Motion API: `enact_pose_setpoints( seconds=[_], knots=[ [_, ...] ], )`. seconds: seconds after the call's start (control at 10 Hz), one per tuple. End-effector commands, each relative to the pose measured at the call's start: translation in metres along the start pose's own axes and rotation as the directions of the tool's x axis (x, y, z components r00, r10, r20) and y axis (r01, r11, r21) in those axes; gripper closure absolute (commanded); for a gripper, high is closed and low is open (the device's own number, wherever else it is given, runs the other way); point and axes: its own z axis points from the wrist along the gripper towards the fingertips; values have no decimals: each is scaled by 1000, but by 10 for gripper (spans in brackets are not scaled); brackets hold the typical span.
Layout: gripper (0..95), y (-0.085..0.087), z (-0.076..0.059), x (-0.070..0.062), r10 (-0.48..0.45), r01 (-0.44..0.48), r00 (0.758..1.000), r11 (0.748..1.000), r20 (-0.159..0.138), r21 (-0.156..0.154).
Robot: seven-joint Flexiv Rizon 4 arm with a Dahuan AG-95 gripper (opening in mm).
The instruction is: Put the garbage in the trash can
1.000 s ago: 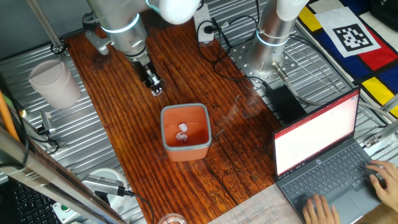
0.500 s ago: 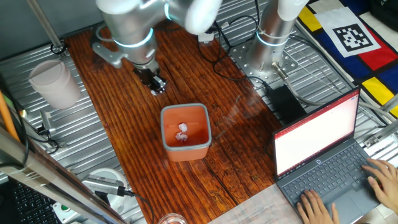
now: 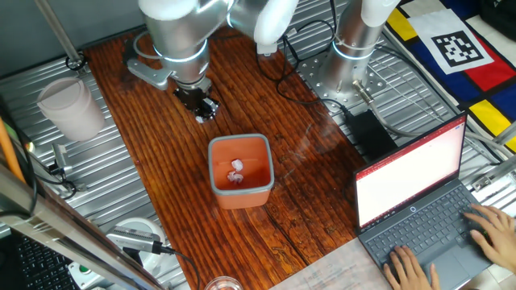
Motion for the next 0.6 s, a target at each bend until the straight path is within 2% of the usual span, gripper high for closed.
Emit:
enact_pose_setpoints(
  seconds=[0.1, 0.4, 0.6],
  knots=[
    [950, 27, -24, -1, 220, -216, 975, 939, -16, -268],
    [950, 49, -38, -5, 283, -275, 959, 909, -20, -314],
    [950, 65, -41, -14, 357, -343, 934, 869, -28, -357]
  ],
)
